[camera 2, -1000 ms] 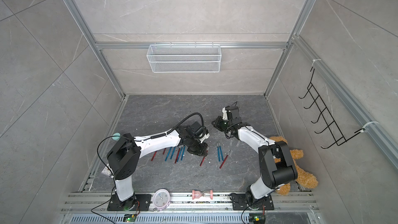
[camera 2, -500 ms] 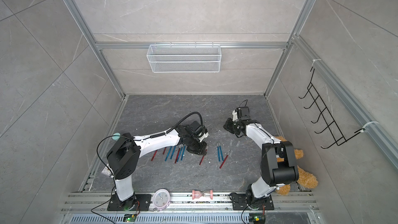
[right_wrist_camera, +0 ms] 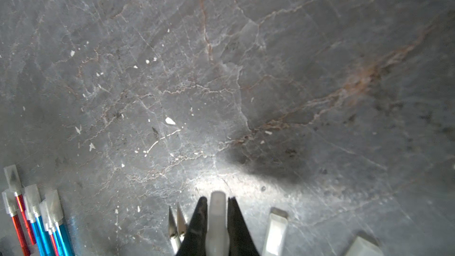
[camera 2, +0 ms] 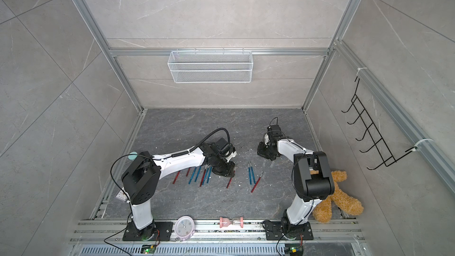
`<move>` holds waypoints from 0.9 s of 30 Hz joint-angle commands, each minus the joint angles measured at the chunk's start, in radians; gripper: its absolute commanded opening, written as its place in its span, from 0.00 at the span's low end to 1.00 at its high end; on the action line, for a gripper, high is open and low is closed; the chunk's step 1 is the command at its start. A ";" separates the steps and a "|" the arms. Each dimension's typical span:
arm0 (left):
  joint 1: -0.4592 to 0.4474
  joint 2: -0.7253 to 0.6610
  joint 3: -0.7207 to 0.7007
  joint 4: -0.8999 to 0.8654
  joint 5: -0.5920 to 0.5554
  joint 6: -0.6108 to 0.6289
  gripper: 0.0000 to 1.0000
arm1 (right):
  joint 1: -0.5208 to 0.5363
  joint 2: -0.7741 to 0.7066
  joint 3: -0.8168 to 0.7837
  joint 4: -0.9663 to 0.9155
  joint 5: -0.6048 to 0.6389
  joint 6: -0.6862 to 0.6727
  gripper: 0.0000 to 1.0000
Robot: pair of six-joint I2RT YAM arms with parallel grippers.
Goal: Remove protective caps from carving knives
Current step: Place the protective sleeve at the center of the board.
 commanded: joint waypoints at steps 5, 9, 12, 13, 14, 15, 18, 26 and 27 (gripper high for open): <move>0.005 -0.038 -0.007 0.006 -0.009 0.009 0.00 | 0.007 0.032 -0.011 -0.019 0.031 0.001 0.10; 0.005 -0.040 -0.009 0.006 -0.008 0.007 0.00 | 0.008 0.043 -0.010 -0.021 0.037 0.003 0.11; 0.005 -0.039 -0.009 0.006 -0.010 0.007 0.00 | 0.007 0.054 -0.006 -0.025 0.040 0.003 0.13; 0.005 -0.040 -0.009 0.006 -0.010 0.007 0.00 | 0.007 0.055 -0.006 -0.025 0.043 0.004 0.15; 0.005 -0.040 -0.009 0.006 -0.010 0.007 0.00 | 0.008 0.058 -0.006 -0.025 0.046 0.006 0.15; 0.005 -0.040 -0.010 0.007 -0.010 0.007 0.00 | 0.008 0.060 -0.005 -0.024 0.047 0.006 0.16; 0.005 -0.044 -0.014 0.007 -0.012 0.006 0.00 | 0.007 0.067 -0.001 -0.025 0.050 0.006 0.17; 0.005 -0.054 -0.018 0.006 -0.021 0.001 0.00 | 0.007 0.075 0.022 -0.043 0.070 0.007 0.26; 0.005 -0.054 -0.018 0.007 -0.020 0.001 0.00 | 0.007 0.075 0.025 -0.045 0.073 0.007 0.27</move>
